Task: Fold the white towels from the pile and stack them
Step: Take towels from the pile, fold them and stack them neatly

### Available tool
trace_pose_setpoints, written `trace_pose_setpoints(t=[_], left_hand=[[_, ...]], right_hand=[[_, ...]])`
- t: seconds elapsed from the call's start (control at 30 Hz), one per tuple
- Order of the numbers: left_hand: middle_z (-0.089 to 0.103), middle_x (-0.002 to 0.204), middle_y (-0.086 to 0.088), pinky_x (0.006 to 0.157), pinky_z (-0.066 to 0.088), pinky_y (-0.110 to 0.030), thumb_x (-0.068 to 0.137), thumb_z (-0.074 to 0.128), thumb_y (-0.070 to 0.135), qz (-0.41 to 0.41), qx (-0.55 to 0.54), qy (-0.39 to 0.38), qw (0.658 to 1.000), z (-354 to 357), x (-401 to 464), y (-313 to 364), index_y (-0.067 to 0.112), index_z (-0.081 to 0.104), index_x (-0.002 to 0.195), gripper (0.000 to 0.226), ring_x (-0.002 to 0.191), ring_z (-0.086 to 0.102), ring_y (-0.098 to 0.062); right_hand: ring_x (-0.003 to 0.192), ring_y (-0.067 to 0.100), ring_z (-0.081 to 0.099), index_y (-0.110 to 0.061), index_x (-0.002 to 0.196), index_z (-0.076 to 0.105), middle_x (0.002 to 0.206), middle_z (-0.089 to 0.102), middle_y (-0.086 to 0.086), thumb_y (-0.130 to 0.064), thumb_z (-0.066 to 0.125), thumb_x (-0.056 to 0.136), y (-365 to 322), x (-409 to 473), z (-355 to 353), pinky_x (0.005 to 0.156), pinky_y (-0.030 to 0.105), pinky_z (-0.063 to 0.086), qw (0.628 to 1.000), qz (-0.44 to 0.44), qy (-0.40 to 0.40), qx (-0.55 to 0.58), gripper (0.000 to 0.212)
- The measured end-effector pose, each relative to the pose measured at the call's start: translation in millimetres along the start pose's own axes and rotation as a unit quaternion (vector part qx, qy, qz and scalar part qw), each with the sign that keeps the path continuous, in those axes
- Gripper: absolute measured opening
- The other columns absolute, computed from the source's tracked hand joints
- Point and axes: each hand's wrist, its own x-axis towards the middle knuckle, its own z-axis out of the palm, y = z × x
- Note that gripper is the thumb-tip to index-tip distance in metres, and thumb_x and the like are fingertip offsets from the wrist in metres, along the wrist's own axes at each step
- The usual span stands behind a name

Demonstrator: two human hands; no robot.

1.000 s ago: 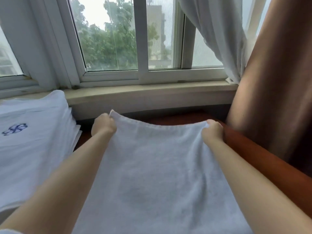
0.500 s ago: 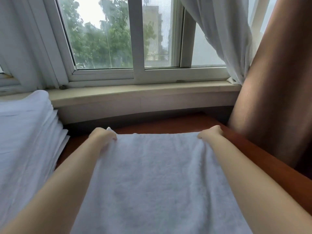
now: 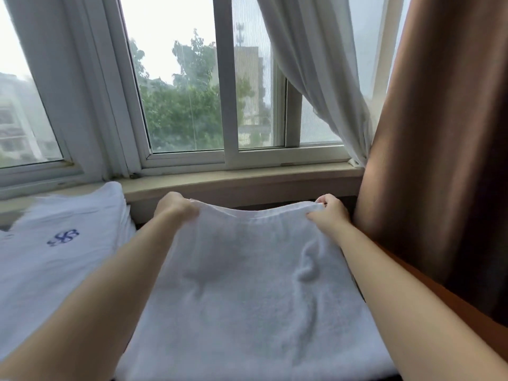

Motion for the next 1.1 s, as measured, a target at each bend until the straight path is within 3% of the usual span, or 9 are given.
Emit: trace_pose_setpoints(t=[0.1, 0.2, 0.33, 0.5, 0.63, 0.8, 0.93, 1.1], left_hand=[[0.06, 0.087, -0.007, 0.06, 0.057, -0.031, 0.079, 0.067, 0.007, 0.022, -0.099, -0.002, 0.995, -29, -27, 11, 0.004, 0.059, 0.077, 0.009, 0.065, 0.061, -0.02], [0.051, 0.091, -0.012, 0.056, 0.059, -0.031, 0.081, 0.066, -0.004, 0.032, -0.217, -0.017, 0.975, -62, -60, 17, 0.001, 0.055, 0.076, 0.013, 0.066, 0.06, -0.023], [0.048, 0.085, -0.01, 0.049, 0.055, -0.027, 0.084, 0.063, -0.003, 0.082, -0.248, 0.021, 0.965, -103, -98, 15, 0.001, 0.052, 0.063, 0.024, 0.067, 0.058, -0.025], [0.047, 0.08, -0.008, 0.047, 0.055, -0.028, 0.084, 0.064, -0.002, 0.096, -0.274, 0.05, 0.956, -132, -129, 12, 0.001, 0.052, 0.059, 0.028, 0.07, 0.06, -0.029], [0.047, 0.079, -0.007, 0.05, 0.056, -0.032, 0.084, 0.066, -0.001, 0.079, -0.285, 0.054, 0.954, -138, -143, -2, 0.002, 0.052, 0.06, 0.027, 0.077, 0.059, -0.03], [0.046, 0.08, -0.007, 0.049, 0.058, -0.034, 0.085, 0.064, 0.001, 0.069, -0.28, 0.057, 0.956, -137, -148, -16, 0.003, 0.052, 0.064, 0.025, 0.085, 0.056, -0.03], [0.064, 0.08, -0.017, 0.074, 0.052, -0.035, 0.081, 0.063, 0.013, 0.09, -0.122, 0.119, 0.981, -142, -148, -14, -0.001, 0.068, 0.074, 0.016, 0.084, 0.063, -0.036], [0.068, 0.071, -0.01, 0.066, 0.046, -0.026, 0.075, 0.071, 0.019, 0.119, -0.124, 0.146, 0.974, -148, -138, -5, 0.011, 0.071, 0.069, 0.01, 0.079, 0.067, -0.03]], right_hand=[[0.09, 0.025, 0.058, -0.018, 0.099, 0.055, 0.097, 0.062, 0.003, -0.017, 0.06, 0.083, -26, -27, -31, 0.071, 0.028, 0.044, 0.993, -0.042, 0.011, -0.11, 0.017], [0.097, 0.027, 0.057, -0.023, 0.119, 0.046, 0.115, 0.059, 0.005, -0.018, 0.057, 0.09, -50, -53, -60, 0.076, 0.032, 0.044, 0.982, -0.076, 0.043, -0.167, 0.032], [0.087, 0.027, 0.053, -0.023, 0.106, 0.047, 0.109, 0.06, 0.006, -0.018, 0.048, 0.094, -72, -88, -95, 0.072, 0.031, 0.041, 0.953, -0.139, 0.034, -0.269, 0.013], [0.117, 0.023, 0.056, -0.032, 0.12, 0.062, 0.131, 0.058, 0.0, -0.014, 0.049, 0.091, -81, -134, -125, 0.092, 0.029, 0.046, 0.892, -0.143, -0.076, -0.421, 0.036], [0.106, 0.024, 0.062, -0.02, 0.11, 0.066, 0.118, 0.065, 0.002, -0.012, 0.053, 0.092, -71, -159, -133, 0.078, 0.027, 0.048, 0.846, -0.119, -0.039, -0.518, 0.024], [0.108, 0.021, 0.065, -0.016, 0.11, 0.067, 0.114, 0.068, 0.002, 0.0, 0.053, 0.087, -77, -173, -143, 0.069, 0.024, 0.042, 0.829, -0.098, 0.055, -0.548, 0.031], [0.103, 0.025, 0.067, -0.011, 0.113, 0.062, 0.109, 0.07, 0.006, 0.004, 0.047, 0.088, -89, -164, -140, 0.073, 0.027, 0.048, 0.838, -0.111, 0.138, -0.516, 0.033], [0.102, 0.036, 0.065, -0.002, 0.122, 0.049, 0.111, 0.066, 0.018, 0.008, 0.033, 0.09, -92, -143, -131, 0.077, 0.037, 0.051, 0.871, -0.13, 0.208, -0.426, 0.037]])
